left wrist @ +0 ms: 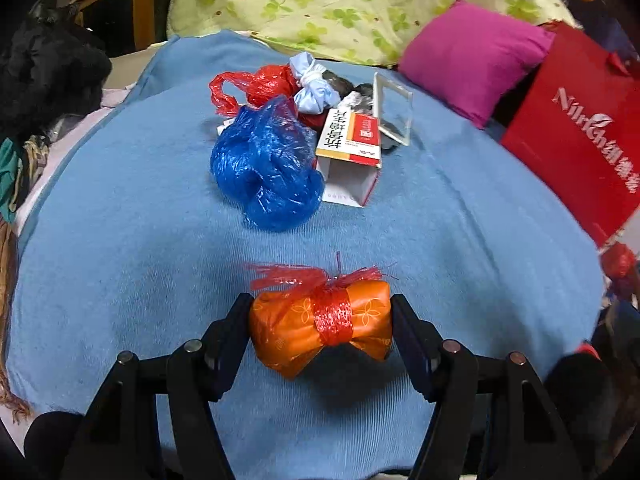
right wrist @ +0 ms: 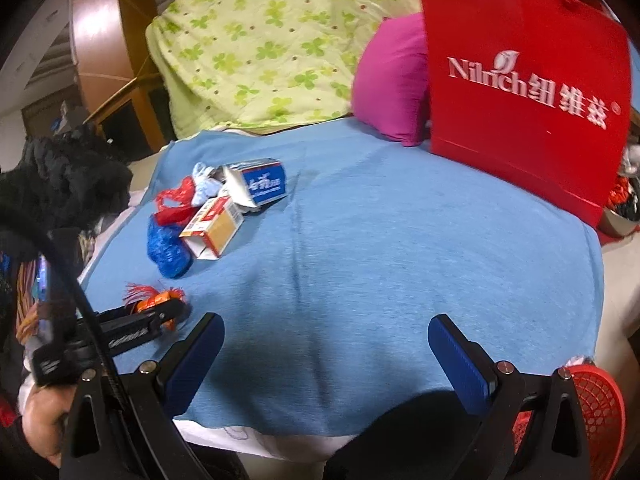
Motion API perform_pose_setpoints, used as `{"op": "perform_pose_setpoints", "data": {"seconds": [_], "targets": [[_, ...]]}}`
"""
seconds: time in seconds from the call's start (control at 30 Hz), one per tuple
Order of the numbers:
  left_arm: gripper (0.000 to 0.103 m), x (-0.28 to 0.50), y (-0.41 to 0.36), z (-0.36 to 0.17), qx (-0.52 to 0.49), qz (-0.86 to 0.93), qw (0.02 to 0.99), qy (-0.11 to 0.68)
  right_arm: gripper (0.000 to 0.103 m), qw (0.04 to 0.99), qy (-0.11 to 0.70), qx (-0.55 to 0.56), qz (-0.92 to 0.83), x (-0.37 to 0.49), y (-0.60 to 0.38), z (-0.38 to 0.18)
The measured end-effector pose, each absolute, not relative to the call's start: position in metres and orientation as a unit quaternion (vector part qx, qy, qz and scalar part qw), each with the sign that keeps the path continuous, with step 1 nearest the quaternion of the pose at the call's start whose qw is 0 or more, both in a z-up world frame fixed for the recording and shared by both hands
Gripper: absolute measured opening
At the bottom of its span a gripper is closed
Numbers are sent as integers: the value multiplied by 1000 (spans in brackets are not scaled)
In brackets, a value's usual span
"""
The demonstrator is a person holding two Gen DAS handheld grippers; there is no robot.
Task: Collect trash
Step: 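Grasp the orange tied plastic bag with the left gripper, then grasp the blue plastic bag with the right gripper while the left holds the orange bag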
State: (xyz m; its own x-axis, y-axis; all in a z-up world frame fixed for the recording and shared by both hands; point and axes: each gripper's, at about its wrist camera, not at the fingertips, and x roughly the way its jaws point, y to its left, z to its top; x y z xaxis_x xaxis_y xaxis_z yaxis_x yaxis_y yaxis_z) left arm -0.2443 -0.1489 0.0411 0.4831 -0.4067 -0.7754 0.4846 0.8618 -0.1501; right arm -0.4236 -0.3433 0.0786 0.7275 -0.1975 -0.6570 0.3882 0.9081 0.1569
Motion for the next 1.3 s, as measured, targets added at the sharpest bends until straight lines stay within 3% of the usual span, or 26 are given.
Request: {"op": "perform_pose_setpoints", "data": {"seconds": [0.27, 0.6, 0.97, 1.07, 1.17, 1.3], "targets": [[70, -241, -82, 67, 2, -209, 901, 381, 103, 925, 345, 109, -114, -387, -312, 86], [70, -163, -33, 57, -54, -72, 928, 361, 103, 931, 361, 40, 12, -282, -245, 92], [70, -162, -20, 52, -98, -56, 928, 354, 102, 907, 418, -27, 43, -173, -206, 50], [70, -162, -17, 51, -104, -50, 929, 353, 85, 906, 420, -45, 37, -164, -205, 39], [70, -161, -17, 50, -104, -47, 928, 354, 49, 905, 422, -39, 44, -164, -206, 43], [70, -163, -17, 51, -102, -46, 929, 352, 49, 904, 425, -22, 45, -168, -214, 44]]}}
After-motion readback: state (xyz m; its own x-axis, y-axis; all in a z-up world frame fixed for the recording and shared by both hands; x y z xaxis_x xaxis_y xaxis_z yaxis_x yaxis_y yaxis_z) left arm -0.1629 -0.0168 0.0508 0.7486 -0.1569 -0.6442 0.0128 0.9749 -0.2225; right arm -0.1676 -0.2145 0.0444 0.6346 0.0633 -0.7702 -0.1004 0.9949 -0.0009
